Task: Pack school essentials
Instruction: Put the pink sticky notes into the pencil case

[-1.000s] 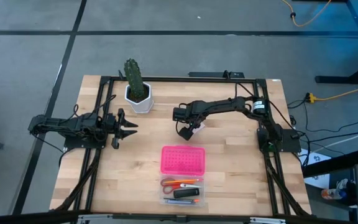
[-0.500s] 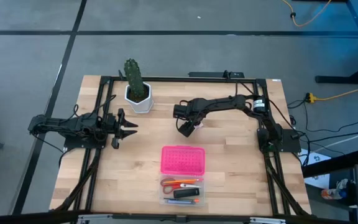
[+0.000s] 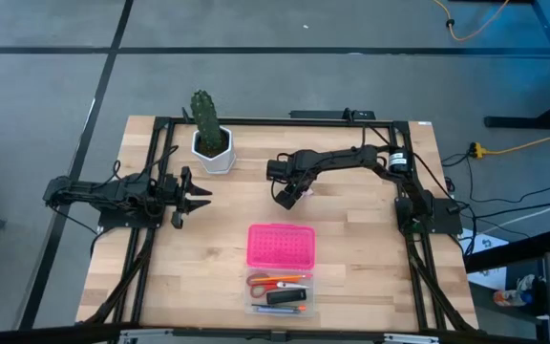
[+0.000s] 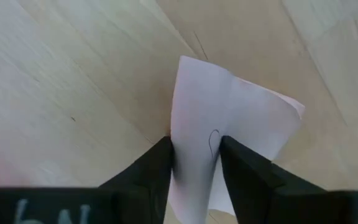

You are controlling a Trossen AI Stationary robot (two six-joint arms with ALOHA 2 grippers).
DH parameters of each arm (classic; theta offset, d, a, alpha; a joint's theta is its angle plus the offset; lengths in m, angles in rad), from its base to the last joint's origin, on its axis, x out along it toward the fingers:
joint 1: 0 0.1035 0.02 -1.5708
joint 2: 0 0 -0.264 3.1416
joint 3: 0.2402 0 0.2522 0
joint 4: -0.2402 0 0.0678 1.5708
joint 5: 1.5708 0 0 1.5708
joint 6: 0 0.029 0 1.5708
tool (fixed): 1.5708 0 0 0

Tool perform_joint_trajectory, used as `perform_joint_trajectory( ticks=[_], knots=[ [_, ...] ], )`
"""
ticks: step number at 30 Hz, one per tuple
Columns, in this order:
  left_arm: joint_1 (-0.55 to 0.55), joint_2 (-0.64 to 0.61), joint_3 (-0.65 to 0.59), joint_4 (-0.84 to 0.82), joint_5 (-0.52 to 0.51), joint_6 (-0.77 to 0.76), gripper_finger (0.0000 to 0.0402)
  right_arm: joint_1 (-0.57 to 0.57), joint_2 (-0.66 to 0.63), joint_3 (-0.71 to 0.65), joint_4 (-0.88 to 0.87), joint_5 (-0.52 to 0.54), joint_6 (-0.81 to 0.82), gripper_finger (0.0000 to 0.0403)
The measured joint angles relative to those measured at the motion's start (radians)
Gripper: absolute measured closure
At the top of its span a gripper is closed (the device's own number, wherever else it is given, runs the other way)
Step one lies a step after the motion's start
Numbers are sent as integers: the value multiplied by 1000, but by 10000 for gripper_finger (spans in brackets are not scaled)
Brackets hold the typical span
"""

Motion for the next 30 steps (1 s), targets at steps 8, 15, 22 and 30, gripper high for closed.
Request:
perform_joint_trajectory(
  ticks=[8,15,22,30],
  knots=[
    [0,0,0,0,0,0,288,-1,-66,-5,-35,-6,29,348],
    [0,0,0,0,0,0,288,21,-139,-3,-78,-14,52,360],
    [0,0,0,0,0,0,288,100,-238,-3,-125,-39,52,360],
    [0,0,0,0,0,0,288,294,-371,0,-107,-23,-11,360]
  ],
)
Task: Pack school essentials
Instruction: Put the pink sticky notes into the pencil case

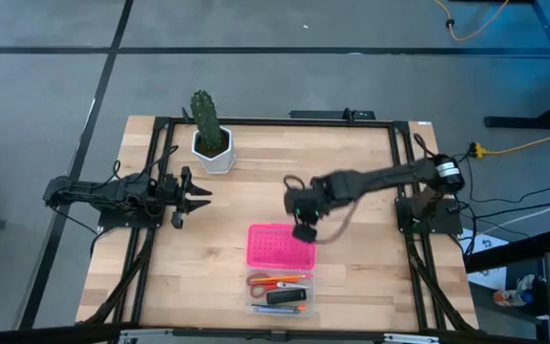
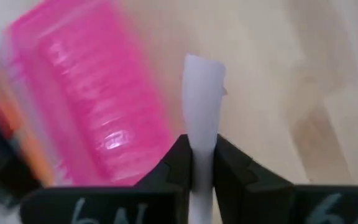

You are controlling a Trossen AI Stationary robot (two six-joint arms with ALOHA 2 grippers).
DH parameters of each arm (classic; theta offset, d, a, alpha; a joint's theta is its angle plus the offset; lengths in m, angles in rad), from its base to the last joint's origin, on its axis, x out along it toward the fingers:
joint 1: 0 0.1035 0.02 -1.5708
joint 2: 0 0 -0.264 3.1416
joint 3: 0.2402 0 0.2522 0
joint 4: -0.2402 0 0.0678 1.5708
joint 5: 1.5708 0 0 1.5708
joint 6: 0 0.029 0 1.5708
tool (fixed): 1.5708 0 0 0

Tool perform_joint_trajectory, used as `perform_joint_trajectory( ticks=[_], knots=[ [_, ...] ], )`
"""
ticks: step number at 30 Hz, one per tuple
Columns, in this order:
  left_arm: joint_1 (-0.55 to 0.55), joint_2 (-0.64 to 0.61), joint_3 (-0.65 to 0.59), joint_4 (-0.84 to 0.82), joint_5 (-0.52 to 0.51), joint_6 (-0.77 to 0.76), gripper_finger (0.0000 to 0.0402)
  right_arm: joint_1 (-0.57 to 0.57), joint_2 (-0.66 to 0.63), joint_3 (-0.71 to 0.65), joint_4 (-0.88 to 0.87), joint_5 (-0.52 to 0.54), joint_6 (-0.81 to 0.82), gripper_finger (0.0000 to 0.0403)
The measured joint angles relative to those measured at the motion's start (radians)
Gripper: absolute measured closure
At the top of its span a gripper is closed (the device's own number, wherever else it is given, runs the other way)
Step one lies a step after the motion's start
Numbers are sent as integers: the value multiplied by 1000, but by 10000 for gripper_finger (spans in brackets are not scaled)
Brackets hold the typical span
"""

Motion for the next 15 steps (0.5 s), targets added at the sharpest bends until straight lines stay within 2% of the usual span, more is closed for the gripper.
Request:
perform_joint_trajectory(
  ticks=[9,15],
  knots=[
    [0,0,0,0,0,0,288,273,17,0,151,53,-204,360],
    [0,0,0,0,0,0,288,377,70,4,345,74,-287,360]
  ],
)
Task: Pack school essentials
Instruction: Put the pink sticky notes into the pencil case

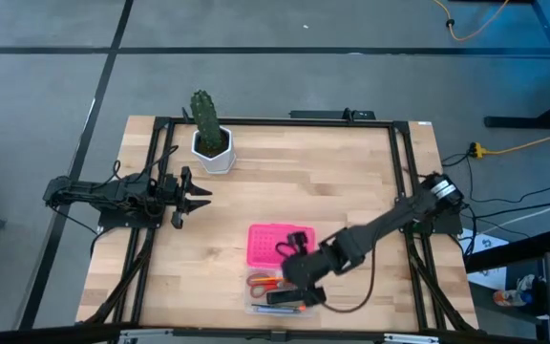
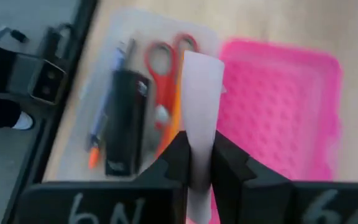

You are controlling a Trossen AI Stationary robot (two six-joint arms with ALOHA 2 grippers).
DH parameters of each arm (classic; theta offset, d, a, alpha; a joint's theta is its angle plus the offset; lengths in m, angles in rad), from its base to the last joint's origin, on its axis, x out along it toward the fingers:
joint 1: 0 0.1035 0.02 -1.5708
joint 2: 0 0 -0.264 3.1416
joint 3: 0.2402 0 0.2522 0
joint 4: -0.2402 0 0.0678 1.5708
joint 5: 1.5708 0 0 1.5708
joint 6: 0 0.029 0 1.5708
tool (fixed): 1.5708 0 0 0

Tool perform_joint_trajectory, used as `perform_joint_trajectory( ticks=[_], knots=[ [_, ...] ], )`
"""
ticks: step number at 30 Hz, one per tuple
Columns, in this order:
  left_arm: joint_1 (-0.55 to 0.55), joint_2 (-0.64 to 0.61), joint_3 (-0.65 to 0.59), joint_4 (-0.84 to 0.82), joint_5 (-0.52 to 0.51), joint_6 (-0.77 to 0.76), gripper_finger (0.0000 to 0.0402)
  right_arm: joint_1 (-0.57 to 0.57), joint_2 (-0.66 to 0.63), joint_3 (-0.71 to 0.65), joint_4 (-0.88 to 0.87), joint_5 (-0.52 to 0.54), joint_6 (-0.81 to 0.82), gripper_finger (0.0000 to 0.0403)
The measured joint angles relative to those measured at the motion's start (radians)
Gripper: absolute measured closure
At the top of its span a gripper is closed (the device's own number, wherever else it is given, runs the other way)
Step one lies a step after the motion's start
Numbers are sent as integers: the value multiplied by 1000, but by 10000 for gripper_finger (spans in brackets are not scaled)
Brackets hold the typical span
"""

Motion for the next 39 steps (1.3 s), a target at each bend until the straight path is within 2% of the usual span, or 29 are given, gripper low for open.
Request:
perform_joint_trajectory(
  ticks=[5,11,16,19,24,31,39],
  knots=[
    [0,0,0,0,0,0,288,42,97,101,36,-26,-142,360],
    [0,0,0,0,0,0,288,61,232,287,22,-39,-412,360],
    [0,0,0,0,0,0,288,56,321,385,-66,-33,-488,360],
    [0,0,0,0,0,0,288,56,350,384,-76,-20,-539,360],
    [0,0,0,0,0,0,288,57,363,380,-83,75,-573,360],
    [0,0,0,0,0,0,288,56,351,381,-122,60,-574,355],
    [0,0,0,0,0,0,288,54,351,381,-146,45,-577,312]
  ],
)
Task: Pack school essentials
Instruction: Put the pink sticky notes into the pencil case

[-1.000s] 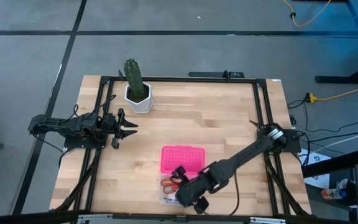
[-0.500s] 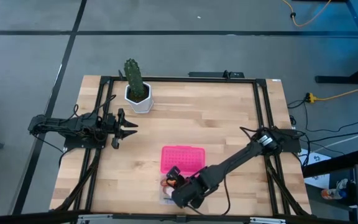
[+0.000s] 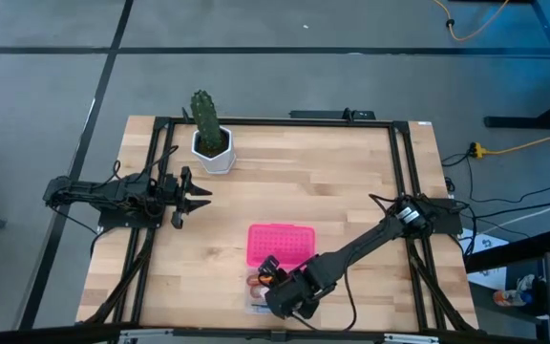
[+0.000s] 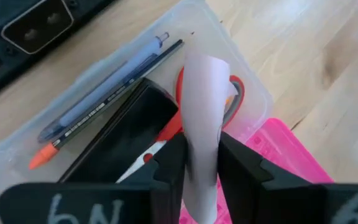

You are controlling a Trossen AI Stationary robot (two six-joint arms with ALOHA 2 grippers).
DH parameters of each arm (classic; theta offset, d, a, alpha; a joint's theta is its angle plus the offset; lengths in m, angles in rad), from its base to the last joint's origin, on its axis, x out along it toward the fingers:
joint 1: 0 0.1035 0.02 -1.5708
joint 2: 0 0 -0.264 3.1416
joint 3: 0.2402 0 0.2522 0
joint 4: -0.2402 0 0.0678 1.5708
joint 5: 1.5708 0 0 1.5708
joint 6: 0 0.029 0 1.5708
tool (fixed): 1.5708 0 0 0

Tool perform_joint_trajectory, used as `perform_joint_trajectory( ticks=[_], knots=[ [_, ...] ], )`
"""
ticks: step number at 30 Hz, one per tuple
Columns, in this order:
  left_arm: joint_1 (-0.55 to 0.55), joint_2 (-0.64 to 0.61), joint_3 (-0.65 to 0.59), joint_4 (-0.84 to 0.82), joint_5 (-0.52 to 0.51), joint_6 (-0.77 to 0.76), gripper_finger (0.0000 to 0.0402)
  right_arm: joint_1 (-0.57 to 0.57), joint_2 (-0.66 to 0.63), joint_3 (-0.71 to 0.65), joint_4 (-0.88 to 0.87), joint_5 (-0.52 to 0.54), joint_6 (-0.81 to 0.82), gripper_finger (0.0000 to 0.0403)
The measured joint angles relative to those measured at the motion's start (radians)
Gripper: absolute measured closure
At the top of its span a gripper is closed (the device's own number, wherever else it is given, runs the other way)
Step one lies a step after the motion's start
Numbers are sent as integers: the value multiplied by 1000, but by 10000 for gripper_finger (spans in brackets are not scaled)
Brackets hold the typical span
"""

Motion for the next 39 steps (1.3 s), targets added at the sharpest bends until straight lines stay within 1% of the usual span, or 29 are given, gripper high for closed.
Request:
perform_joint_trajectory(
  ticks=[3,6,12,21,25,29,34,36,39],
  knots=[
    [0,0,0,0,0,0,288,-2,0,0,-5,-62,-39,302],
    [0,0,0,0,0,0,288,-1,0,0,-5,-96,-45,289],
    [0,0,0,0,0,0,288,-3,0,0,-9,-100,-44,251],
    [0,0,0,0,0,0,288,-3,0,0,-12,-100,-42,158],
    [0,0,0,0,0,0,288,-3,0,0,-15,-100,-40,129],
    [0,0,0,0,0,0,288,-3,-2,0,-64,-96,-1,121],
    [0,0,0,0,0,0,288,-3,-15,0,-201,-26,179,124],
    [0,0,0,0,0,0,288,-7,-15,-1,-240,-22,244,130],
    [0,0,0,0,0,0,288,-7,-4,-1,-214,-4,305,145]
  ],
)
